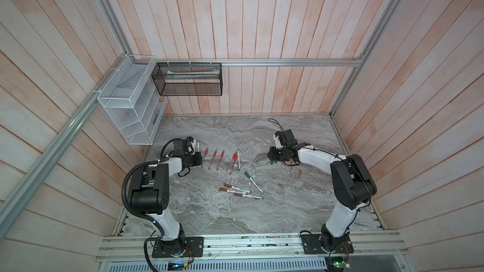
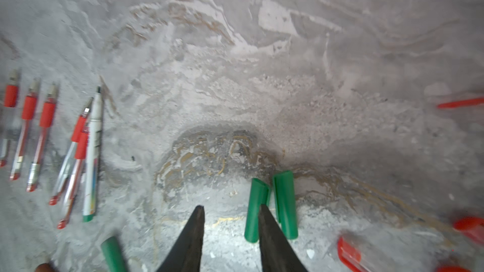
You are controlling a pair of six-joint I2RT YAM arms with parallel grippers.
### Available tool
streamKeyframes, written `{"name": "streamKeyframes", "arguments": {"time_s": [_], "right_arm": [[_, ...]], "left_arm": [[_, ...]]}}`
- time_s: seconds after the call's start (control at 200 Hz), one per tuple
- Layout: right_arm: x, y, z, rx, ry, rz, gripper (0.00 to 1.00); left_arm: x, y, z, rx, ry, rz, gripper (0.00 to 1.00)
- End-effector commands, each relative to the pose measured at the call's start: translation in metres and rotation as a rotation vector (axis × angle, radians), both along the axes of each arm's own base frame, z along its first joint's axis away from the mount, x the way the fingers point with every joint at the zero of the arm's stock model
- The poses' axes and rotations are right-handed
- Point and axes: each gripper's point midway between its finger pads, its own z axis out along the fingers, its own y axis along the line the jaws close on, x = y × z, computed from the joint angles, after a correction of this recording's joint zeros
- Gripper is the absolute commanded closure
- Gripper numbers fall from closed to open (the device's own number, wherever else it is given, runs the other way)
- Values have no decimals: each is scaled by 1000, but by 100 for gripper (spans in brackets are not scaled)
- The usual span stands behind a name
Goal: Remove pen caps from pens
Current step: Place the pen cap at the center of the table, then place the pen at the top-left of the table, then pick up the pen from the center of the table.
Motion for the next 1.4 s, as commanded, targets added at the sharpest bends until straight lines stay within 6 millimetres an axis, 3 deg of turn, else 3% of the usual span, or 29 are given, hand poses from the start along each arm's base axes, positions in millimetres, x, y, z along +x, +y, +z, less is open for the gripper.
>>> {"name": "streamKeyframes", "arguments": {"time_s": [0.0, 0.15, 0.375, 0.575, 0.82, 1.045, 1.216, 1.396], "right_arm": [[-13, 9, 20, 24, -33, 40, 61], [-35, 44, 24, 60, -39, 150, 56], [-70, 90, -2, -23, 31, 300, 56], [-91, 112, -27, -124, 95, 394, 56], [-94, 120, -41, -162, 128, 417, 57], [-95, 117, -58, -246, 175, 436, 63], [-96, 112, -69, -292, 207, 447, 72], [-93, 101, -73, -343, 214, 445, 89]], "left_arm": [[9, 3, -1, 36, -3, -7, 94], [8, 3, -15, 51, 28, -3, 94], [6, -4, -21, 84, 28, -45, 87], [9, -2, -4, 114, -12, -35, 81], [15, 0, 23, 132, -77, -26, 69], [11, -6, 71, 116, -207, -46, 52], [5, -8, 99, 126, -322, -73, 40], [4, -4, 120, 99, -364, -54, 36]]}}
